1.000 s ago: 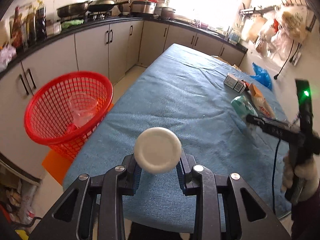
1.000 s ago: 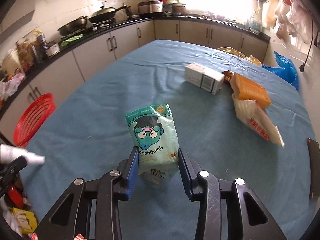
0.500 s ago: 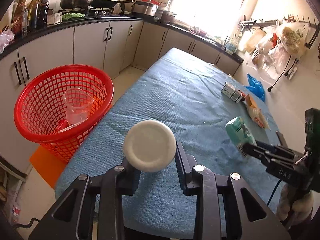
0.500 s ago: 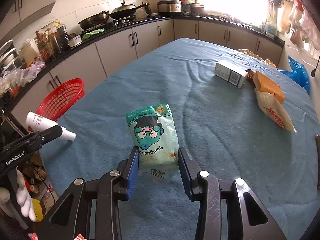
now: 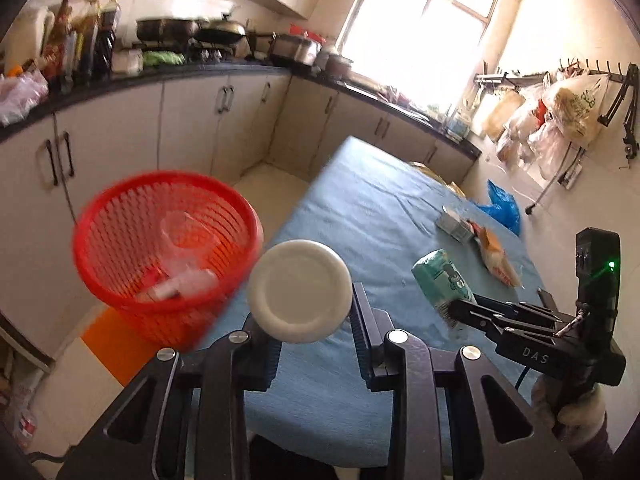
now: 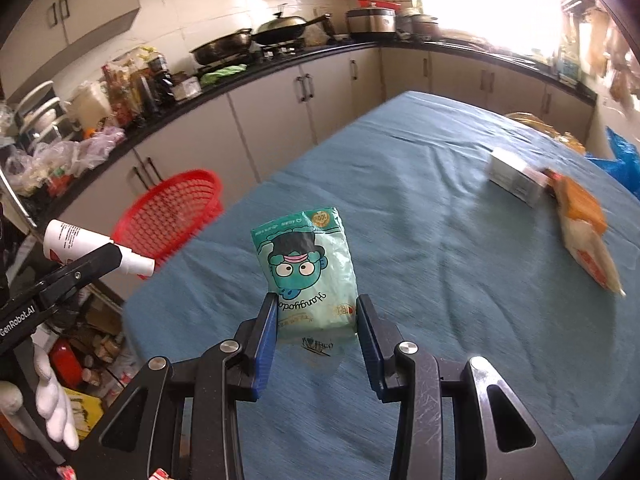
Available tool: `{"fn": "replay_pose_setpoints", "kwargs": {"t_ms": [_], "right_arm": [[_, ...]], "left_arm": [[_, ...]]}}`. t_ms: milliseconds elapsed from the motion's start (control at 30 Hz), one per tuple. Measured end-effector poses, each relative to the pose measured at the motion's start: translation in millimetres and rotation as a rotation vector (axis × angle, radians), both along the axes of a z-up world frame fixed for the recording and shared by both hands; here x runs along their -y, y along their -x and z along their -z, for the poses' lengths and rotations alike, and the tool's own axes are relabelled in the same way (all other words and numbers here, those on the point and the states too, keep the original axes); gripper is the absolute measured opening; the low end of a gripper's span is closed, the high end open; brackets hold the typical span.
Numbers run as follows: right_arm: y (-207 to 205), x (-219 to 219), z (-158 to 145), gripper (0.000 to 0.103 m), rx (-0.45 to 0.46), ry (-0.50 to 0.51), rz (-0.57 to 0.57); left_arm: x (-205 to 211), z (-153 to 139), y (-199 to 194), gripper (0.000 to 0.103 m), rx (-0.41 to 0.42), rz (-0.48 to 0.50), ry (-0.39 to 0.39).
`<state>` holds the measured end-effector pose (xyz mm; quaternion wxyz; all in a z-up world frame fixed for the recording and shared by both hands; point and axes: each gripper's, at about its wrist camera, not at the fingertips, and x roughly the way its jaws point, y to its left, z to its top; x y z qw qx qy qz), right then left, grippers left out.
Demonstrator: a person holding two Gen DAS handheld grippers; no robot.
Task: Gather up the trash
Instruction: 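Carry bottle and snack pack over the red basket and open both tools, then return both open tools to the remaining trash on the table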
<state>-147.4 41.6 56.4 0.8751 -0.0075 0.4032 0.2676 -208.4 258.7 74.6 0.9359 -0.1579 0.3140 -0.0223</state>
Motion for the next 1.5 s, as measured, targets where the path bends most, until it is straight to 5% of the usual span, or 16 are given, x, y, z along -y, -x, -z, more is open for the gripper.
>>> {"fn": "replay_pose_setpoints", "kwargs": {"t_ms": [267, 533, 667, 1500], "right_arm": [[-28, -83, -8, 0.042, -0.030, -0.083, -0.129], [-58, -167, 4, 0.048, -0.060, -0.098, -0.216], [-71, -190, 13, 0.056, -0.071, -0.111, -0.232], [-31, -73, 10, 0.067, -0.037, -0.127, -0.062]], "left_arm": [[-70, -6, -28, 0.030, 0.010, -0.171, -0.115], [-117, 9, -59, 0.030, -0.022, -0.238, -0.098], [-123, 12, -62, 0.054, -0.025, -0.264, -0.113], [-29, -13, 6, 0.077, 0.001, -0.345, -0.436]]}}
